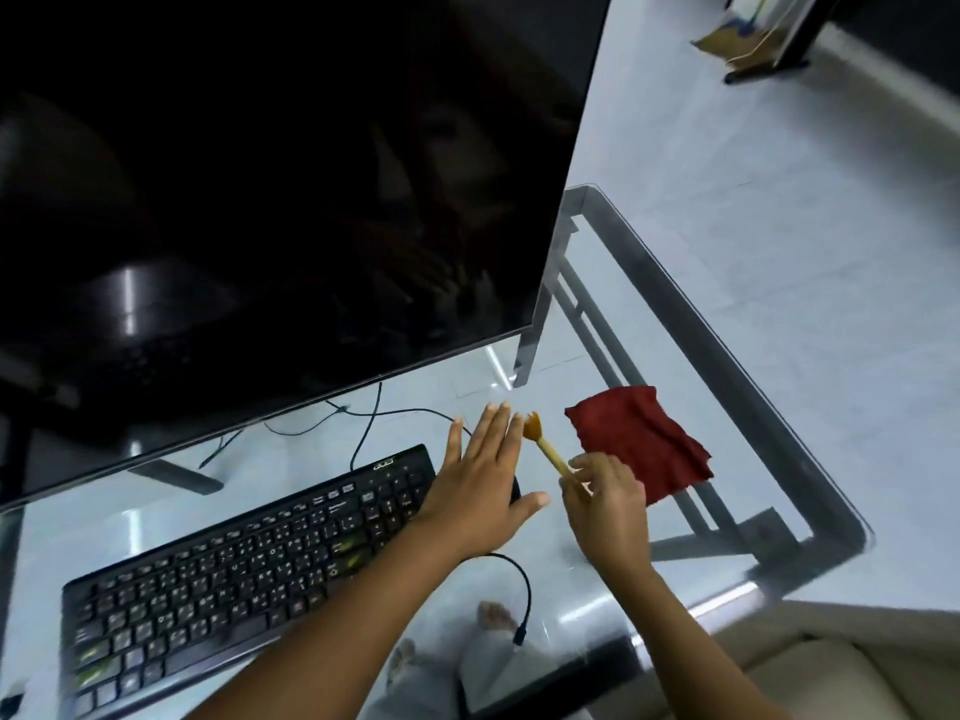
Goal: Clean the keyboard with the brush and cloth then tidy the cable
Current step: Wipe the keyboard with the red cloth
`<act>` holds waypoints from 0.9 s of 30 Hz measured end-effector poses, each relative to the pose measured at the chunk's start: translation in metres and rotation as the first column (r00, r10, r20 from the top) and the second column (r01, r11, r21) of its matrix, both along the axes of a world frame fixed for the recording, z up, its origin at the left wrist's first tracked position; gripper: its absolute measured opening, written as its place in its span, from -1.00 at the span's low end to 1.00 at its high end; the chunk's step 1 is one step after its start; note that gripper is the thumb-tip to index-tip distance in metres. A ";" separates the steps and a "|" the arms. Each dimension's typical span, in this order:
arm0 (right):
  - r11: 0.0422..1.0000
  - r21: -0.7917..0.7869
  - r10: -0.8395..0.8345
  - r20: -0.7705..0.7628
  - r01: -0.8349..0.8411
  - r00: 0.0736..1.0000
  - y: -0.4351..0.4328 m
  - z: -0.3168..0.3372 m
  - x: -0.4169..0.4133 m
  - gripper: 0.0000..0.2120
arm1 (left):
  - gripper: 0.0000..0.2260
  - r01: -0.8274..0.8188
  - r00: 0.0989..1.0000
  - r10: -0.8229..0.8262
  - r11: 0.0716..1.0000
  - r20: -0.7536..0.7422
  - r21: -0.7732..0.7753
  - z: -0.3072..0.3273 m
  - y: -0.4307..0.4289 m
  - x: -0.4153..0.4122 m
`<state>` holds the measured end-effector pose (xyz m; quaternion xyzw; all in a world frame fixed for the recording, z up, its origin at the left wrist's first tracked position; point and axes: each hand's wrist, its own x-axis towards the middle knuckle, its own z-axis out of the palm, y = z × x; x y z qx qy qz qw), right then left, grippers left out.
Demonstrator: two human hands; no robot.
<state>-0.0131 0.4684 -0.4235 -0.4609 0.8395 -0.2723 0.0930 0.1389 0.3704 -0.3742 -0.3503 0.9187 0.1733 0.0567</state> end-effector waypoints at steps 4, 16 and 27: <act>0.997 -0.069 0.016 -0.099 -0.023 0.995 -0.011 0.012 -0.021 -0.85 | -0.27 -0.078 0.996 0.078 0.997 -0.041 0.000 -0.008 0.004 0.011; 0.963 0.264 -0.014 -0.134 0.049 0.991 -0.053 -0.005 -0.074 -0.78 | -0.14 -0.427 0.902 0.428 0.904 -0.060 0.040 -0.019 0.017 0.121; 0.820 -0.206 0.544 -0.009 -0.534 0.839 -0.060 0.069 0.081 -0.75 | 0.15 -0.575 0.818 0.575 0.815 0.020 0.072 -0.014 0.023 0.229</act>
